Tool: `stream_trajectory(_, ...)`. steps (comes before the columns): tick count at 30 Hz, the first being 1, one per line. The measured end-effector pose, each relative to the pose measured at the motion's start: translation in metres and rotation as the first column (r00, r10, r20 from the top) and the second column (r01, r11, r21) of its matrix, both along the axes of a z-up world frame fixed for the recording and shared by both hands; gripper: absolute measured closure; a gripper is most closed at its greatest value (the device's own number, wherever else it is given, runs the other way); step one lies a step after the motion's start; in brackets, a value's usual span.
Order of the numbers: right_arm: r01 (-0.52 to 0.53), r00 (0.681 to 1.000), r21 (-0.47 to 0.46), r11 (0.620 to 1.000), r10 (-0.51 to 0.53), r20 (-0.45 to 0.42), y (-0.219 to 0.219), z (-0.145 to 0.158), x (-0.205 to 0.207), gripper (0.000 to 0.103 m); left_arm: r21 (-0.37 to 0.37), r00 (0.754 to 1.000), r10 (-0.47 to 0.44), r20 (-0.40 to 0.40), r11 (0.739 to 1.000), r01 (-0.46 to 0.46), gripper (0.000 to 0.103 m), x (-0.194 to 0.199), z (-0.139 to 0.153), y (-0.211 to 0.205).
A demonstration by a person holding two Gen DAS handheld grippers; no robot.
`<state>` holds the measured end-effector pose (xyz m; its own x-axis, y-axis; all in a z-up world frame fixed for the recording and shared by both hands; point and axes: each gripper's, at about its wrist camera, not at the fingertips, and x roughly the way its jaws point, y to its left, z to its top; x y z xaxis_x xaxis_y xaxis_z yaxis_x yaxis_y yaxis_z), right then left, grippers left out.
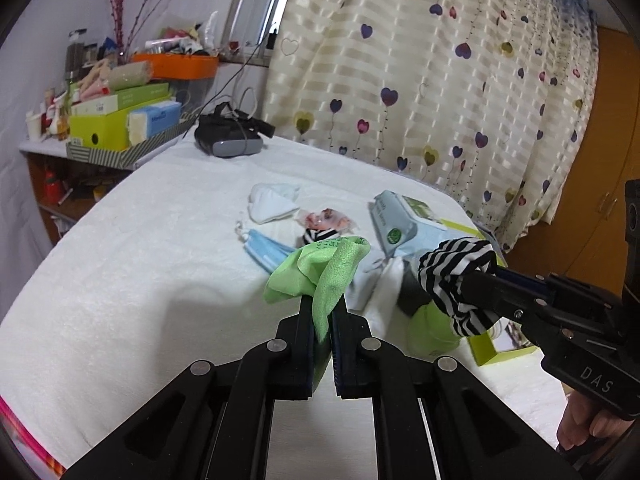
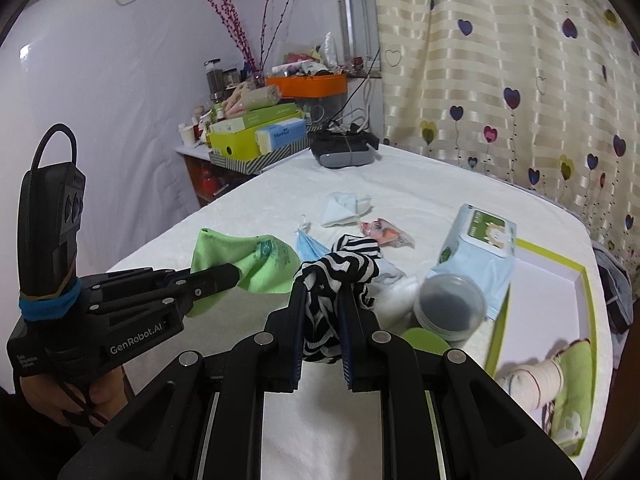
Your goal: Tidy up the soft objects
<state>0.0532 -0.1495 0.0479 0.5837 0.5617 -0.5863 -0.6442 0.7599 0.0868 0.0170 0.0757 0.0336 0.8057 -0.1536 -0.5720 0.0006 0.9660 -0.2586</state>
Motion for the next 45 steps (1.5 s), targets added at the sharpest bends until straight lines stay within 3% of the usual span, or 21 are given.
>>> stream_trajectory(33,0.195,0.980,0.080,0.978,-0.197,0.017,-0.103,0.009,-0.013,0.087,0.020,0.980,-0.192,0.050,0.981,0.191,0.096,-0.001,0.028,-0.095)
stream_trajectory(45,0.325,0.945,0.101,0.940,-0.328,0.015,-0.159,0.011,-0.012,0.087,0.030,0.955,-0.288,0.067,0.958,0.286,0.096,0.005,0.036,-0.136)
